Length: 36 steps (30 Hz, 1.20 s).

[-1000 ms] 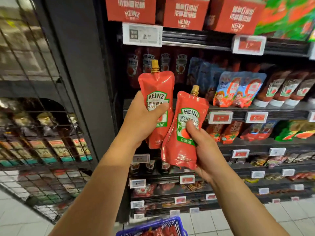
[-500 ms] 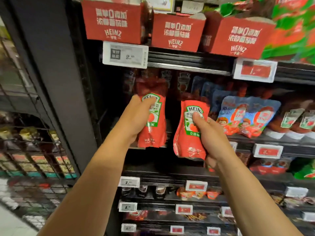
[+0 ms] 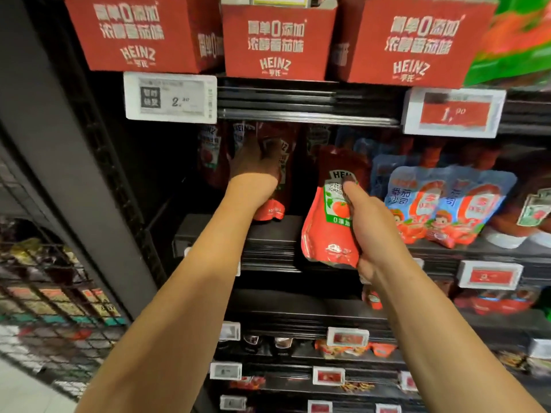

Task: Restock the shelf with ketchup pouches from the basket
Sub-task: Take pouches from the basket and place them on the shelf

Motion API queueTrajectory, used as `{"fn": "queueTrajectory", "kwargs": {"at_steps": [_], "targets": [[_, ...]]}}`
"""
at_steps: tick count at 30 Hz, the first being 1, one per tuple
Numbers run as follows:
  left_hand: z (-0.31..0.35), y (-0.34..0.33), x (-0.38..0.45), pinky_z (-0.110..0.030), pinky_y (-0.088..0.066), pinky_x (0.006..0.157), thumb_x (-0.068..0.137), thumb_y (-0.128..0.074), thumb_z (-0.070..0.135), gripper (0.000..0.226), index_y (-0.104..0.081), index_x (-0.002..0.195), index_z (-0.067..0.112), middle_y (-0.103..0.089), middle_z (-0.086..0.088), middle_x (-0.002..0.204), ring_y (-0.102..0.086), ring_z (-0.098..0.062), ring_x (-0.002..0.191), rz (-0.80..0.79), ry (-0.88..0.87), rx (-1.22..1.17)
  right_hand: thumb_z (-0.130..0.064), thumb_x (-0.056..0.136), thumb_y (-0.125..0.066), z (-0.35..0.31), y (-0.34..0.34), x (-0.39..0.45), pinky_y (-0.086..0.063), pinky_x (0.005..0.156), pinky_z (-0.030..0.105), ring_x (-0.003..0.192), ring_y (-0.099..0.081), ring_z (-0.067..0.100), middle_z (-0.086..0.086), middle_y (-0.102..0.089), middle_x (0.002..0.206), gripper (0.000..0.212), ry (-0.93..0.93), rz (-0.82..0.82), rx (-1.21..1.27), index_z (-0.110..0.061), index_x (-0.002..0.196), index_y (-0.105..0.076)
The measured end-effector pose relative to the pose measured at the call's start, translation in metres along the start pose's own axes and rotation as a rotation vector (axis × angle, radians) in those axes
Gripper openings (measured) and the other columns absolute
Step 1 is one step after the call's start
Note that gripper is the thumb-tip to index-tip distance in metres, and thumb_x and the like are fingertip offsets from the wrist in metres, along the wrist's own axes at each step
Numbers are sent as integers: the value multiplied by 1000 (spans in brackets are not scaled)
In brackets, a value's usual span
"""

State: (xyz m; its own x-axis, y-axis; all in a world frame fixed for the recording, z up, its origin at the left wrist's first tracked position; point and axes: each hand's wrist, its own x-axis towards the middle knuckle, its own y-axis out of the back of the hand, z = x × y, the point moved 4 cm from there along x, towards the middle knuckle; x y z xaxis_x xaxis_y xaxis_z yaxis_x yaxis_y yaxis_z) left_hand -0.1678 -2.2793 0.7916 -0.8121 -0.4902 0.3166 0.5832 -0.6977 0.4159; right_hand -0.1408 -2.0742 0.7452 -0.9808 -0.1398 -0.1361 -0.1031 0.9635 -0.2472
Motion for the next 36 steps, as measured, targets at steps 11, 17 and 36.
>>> {"fn": "queueTrajectory", "kwargs": {"at_steps": [11,17,36], "targets": [[-24,-15,9,-14,-40,87,86,-69,12,91,-14,159,11,-59,2,123,-57,-16,114,-105,-130,-103,-50,93,-63,-8,-18,36,-63,66,41,77,-75,19,3,-76,101,42,73,143,-102,-22,125,-61],[-29,-8,10,-15,-42,87,72,-75,23,96,-22,151,19,-56,13,116,-57,-9,109,-134,-202,-125,-47,96,-59,-23,-39,64,-58,90,44,101,-71,19,-4,-72,116,29,316,86,-164,-32,121,-62],[-37,1,1,-38,-46,108,69,-87,30,92,-39,148,26,-56,-4,141,-55,-26,128,8,-156,32,-26,104,-43,-24,-60,103,-25,76,9,121,-51,28,20,-58,137,40,518,434,-231,-3,134,-52]]}}
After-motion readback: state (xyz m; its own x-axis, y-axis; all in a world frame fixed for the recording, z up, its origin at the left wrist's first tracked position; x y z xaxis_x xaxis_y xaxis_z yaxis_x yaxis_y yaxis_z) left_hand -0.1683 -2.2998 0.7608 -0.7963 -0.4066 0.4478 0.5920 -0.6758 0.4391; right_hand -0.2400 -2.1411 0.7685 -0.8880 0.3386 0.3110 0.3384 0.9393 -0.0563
